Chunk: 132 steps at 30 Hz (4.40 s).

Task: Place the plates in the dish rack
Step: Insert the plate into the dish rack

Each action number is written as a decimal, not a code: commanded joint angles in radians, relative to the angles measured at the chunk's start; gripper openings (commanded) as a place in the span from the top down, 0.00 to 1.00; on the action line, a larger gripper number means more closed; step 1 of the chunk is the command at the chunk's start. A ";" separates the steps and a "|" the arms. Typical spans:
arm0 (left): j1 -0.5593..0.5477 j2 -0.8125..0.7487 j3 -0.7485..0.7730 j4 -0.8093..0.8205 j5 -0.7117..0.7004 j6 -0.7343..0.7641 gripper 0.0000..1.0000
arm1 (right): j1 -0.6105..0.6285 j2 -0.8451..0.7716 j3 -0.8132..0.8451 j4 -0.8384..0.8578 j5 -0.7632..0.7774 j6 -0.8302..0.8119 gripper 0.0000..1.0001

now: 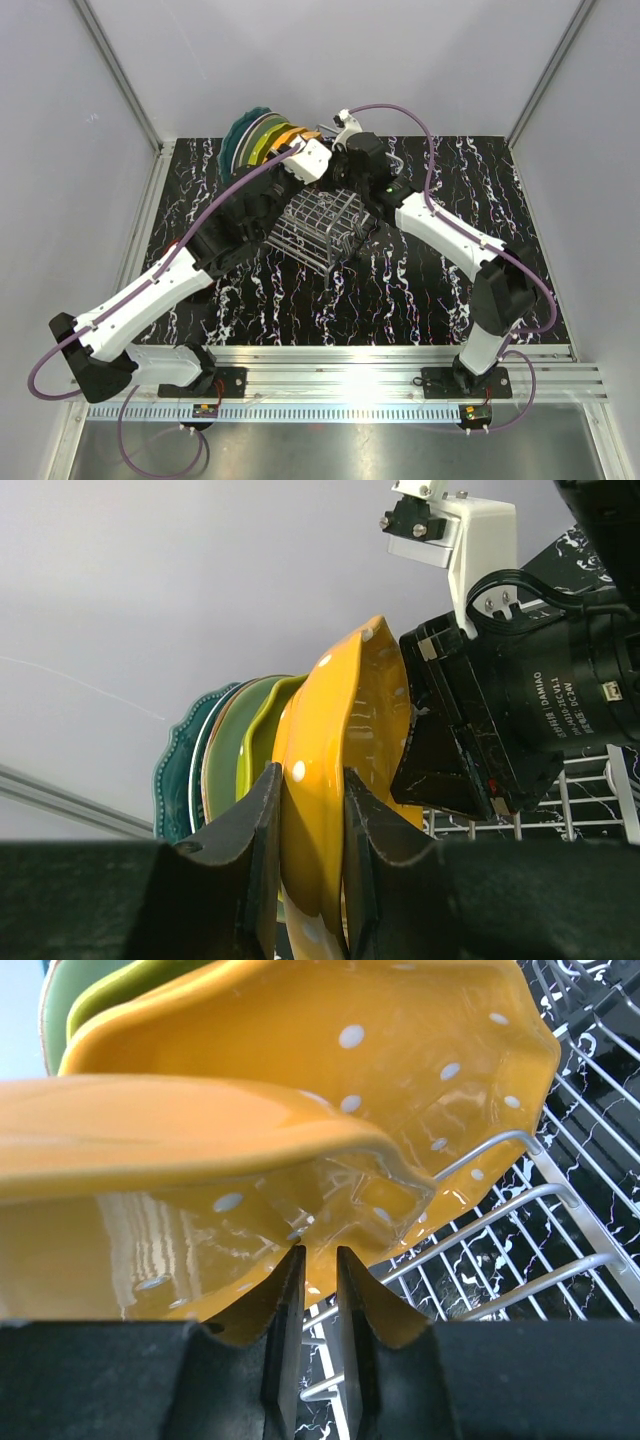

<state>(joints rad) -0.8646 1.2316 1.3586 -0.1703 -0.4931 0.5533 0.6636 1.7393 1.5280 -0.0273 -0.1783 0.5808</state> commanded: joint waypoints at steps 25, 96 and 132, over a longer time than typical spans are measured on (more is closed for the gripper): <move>0.015 0.006 -0.042 0.166 0.047 -0.131 0.75 | -0.010 -0.030 0.032 0.116 0.010 0.016 0.73; 0.130 -0.103 -0.095 0.069 0.105 -0.289 0.66 | -0.084 0.083 0.084 0.035 0.111 0.057 0.71; 0.167 -0.070 -0.049 0.052 0.176 -0.345 0.85 | -0.084 -0.004 0.057 0.012 0.056 0.062 0.67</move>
<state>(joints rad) -0.7036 1.1500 1.2713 -0.1425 -0.3359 0.2276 0.5861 1.7699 1.5650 -0.0490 -0.1165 0.6373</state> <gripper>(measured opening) 0.150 0.329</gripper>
